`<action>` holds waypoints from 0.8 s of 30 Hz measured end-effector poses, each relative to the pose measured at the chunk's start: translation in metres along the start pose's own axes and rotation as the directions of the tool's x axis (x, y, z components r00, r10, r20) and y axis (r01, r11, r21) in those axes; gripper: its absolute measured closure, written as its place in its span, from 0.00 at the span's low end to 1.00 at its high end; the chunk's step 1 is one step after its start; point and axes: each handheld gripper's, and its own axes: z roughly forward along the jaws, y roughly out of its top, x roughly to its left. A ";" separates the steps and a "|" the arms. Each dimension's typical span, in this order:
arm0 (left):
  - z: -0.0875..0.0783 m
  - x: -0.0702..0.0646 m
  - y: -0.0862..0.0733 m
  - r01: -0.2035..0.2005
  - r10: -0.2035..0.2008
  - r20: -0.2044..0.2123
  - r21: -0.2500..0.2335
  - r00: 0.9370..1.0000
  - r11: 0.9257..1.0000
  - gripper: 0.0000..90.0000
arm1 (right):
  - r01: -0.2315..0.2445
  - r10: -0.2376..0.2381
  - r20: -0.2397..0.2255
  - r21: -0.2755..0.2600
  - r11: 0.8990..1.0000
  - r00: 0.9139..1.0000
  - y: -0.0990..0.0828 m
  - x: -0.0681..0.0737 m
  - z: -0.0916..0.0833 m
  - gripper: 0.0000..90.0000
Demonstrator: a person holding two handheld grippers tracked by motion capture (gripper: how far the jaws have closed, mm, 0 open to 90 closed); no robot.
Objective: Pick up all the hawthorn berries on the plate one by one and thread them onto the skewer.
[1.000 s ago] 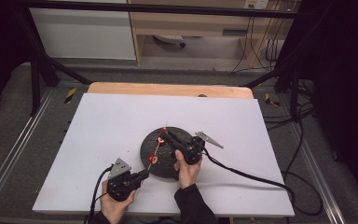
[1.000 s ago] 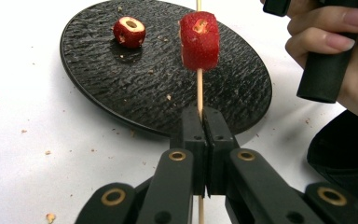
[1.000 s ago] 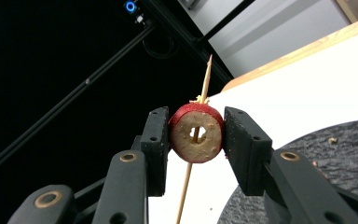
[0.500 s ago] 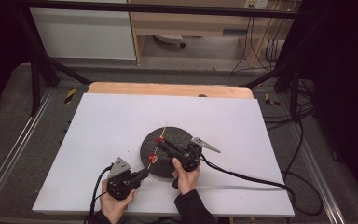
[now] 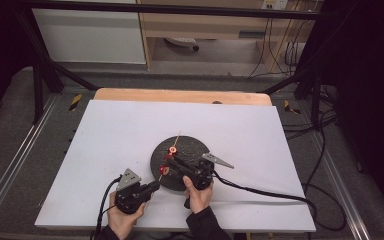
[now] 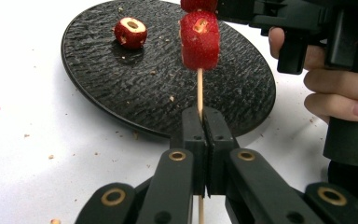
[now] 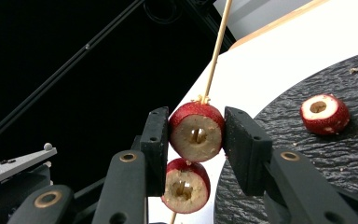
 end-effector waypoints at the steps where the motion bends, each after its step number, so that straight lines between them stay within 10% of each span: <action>1: 0.000 0.000 0.000 0.000 0.000 0.000 0.000 1.000 1.000 0.99 | 0.006 -0.006 0.000 0.001 1.000 1.000 0.000 0.000 0.000 0.69; 7: -0.001 0.001 0.000 -0.009 0.009 0.007 0.000 1.000 1.000 0.99 | 0.006 -0.006 0.009 0.017 1.000 1.000 0.000 0.000 -0.001 0.68; 16: -0.011 0.011 0.001 -0.054 0.054 -0.008 0.006 0.998 0.999 0.99 | 0.125 -0.132 0.087 0.083 0.989 0.987 0.021 -0.001 -0.015 0.35; 24: -0.020 0.026 0.001 -0.081 0.082 -0.023 0.046 0.996 0.996 0.99 | 0.243 -0.287 0.137 0.269 0.932 0.948 0.041 -0.007 -0.022 0.18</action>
